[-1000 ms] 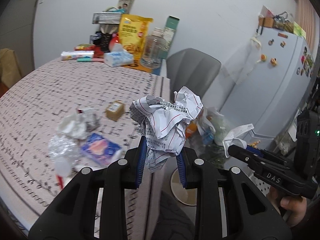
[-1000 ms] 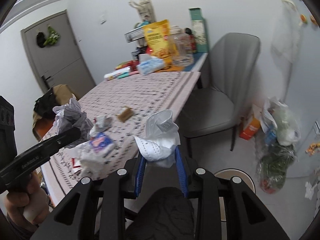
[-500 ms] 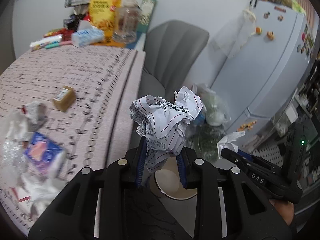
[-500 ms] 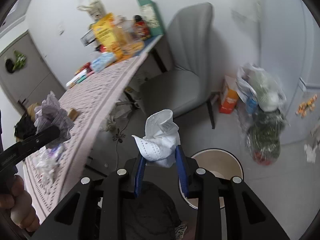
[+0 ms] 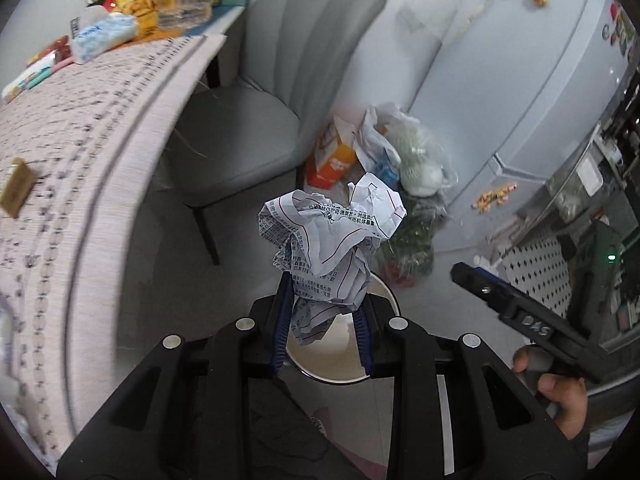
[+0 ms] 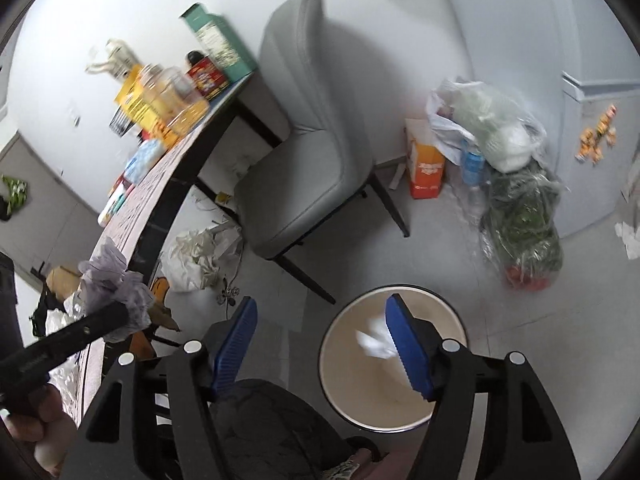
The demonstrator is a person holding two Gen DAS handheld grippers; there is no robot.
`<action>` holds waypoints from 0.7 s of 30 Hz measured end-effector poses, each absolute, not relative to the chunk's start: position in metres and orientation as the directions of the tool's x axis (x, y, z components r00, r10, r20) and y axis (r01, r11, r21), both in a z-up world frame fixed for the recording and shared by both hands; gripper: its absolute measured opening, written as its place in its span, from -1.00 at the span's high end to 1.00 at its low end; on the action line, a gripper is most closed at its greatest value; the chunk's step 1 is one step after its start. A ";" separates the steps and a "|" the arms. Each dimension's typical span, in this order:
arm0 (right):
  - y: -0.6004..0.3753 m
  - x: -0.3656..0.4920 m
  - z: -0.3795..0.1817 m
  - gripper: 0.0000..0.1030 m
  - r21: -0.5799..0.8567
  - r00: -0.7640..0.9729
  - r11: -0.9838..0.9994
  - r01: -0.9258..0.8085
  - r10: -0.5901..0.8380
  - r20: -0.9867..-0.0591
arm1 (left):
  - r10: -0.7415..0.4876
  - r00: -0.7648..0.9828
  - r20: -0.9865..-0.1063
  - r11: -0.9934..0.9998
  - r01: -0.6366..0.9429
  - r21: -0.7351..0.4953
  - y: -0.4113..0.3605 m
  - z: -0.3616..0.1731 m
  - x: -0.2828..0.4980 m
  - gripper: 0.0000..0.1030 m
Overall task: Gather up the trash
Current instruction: 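Open the left tool over the bin to drop the printed paper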
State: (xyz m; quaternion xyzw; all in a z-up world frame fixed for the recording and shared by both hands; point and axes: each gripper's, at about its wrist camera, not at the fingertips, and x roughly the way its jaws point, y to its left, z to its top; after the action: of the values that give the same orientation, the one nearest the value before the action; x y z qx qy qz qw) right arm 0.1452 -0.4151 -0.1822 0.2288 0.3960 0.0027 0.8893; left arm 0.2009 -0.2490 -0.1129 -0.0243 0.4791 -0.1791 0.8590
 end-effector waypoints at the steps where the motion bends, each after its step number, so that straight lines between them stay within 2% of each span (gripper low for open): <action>1: -0.421 0.141 -0.182 -0.30 0.405 0.688 0.895 0.185 0.176 -0.704 | -0.331 0.464 -0.822 0.933 0.290 -0.212 -0.256 -0.118 0.202 0.46; 7: -0.451 0.115 -0.181 -0.31 0.397 0.694 0.888 0.232 0.134 -0.707 | -0.328 0.406 -0.853 0.926 0.318 -0.205 -0.289 -0.143 0.210 0.45; 10: -0.461 0.104 -0.180 -0.31 0.395 0.697 0.883 0.255 0.115 -0.707 | -0.358 0.362 -0.861 0.909 0.346 -0.233 -0.305 -0.153 0.213 0.36; 12: -0.466 0.097 -0.178 -0.31 0.401 0.703 0.878 0.262 0.111 -0.702 | -0.368 0.363 -0.856 0.903 0.360 -0.236 -0.312 -0.154 0.212 -0.03; 13: -0.467 0.094 -0.178 -0.31 0.403 0.704 0.877 0.264 0.110 -0.701 | -0.367 0.371 -0.853 0.902 0.364 -0.230 -0.314 -0.153 0.212 -0.12; 15: -0.468 0.091 -0.177 -0.31 0.405 0.705 0.876 0.262 0.113 -0.700 | -0.372 0.379 -0.848 0.903 0.361 -0.234 -0.313 -0.151 0.212 -0.49; 18: -0.465 0.090 -0.172 -0.33 0.402 0.710 0.881 0.251 0.115 -0.695 | -0.389 0.405 -0.828 0.907 0.327 -0.266 -0.301 -0.141 0.213 -0.72; 21: -0.459 0.091 -0.167 -0.42 0.401 0.717 0.884 0.239 0.117 -0.687 | -0.398 0.426 -0.812 0.909 0.304 -0.287 -0.289 -0.132 0.215 -0.74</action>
State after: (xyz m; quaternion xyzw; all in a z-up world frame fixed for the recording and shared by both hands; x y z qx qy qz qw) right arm 0.0910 -0.4590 -0.1674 0.2379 0.3746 -0.0341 0.8955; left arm 0.2154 -0.2890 -0.1318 -0.0480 0.4938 -0.2083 0.8429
